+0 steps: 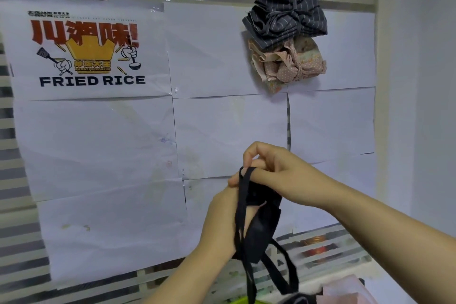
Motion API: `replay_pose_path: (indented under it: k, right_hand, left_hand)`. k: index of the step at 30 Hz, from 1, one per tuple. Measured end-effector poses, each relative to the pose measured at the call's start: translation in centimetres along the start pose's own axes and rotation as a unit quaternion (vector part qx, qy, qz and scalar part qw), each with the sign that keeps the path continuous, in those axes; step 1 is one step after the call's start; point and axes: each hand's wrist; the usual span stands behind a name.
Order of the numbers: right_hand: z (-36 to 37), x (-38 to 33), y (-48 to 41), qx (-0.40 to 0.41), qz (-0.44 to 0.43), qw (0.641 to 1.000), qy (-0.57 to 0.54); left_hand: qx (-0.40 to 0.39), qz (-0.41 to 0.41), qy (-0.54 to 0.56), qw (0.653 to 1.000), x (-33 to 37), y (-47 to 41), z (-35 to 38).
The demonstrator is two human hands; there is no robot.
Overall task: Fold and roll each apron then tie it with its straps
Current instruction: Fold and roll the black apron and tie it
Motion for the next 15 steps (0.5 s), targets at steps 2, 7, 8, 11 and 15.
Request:
replay_pose_path:
  k: [2,7,8,11,15]
  right_hand:
    - [-0.1,-0.2,-0.5,0.016,0.012,0.997,0.078]
    - [-1.2,-0.6,-0.7,0.044,0.049,0.992,0.112]
    - [-1.4,-0.4,-0.6,0.044,0.049,0.994,0.084]
    - [-1.9,0.1,-0.3,0.104,0.016,0.994,0.009]
    - [-2.9,0.8,0.2,0.173,0.005,0.972,-0.16]
  left_hand:
    - [0.002,0.012,0.046,0.999,0.1,0.1,0.3]
    - [0.021,0.03,0.186,0.982,0.4,0.1,0.4]
    - [0.026,0.026,0.215,0.976,0.4,0.0,0.4]
    - [0.054,0.01,0.278,0.959,0.3,-0.1,0.0]
    - [0.091,0.025,0.292,0.952,0.1,-0.4,-0.8]
Point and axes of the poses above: each hand's wrist, its own y-axis away from the middle knuckle, its own z-axis out of the palm, x = y × z, and after that the axes turned 15 degrees about -x, right-handed
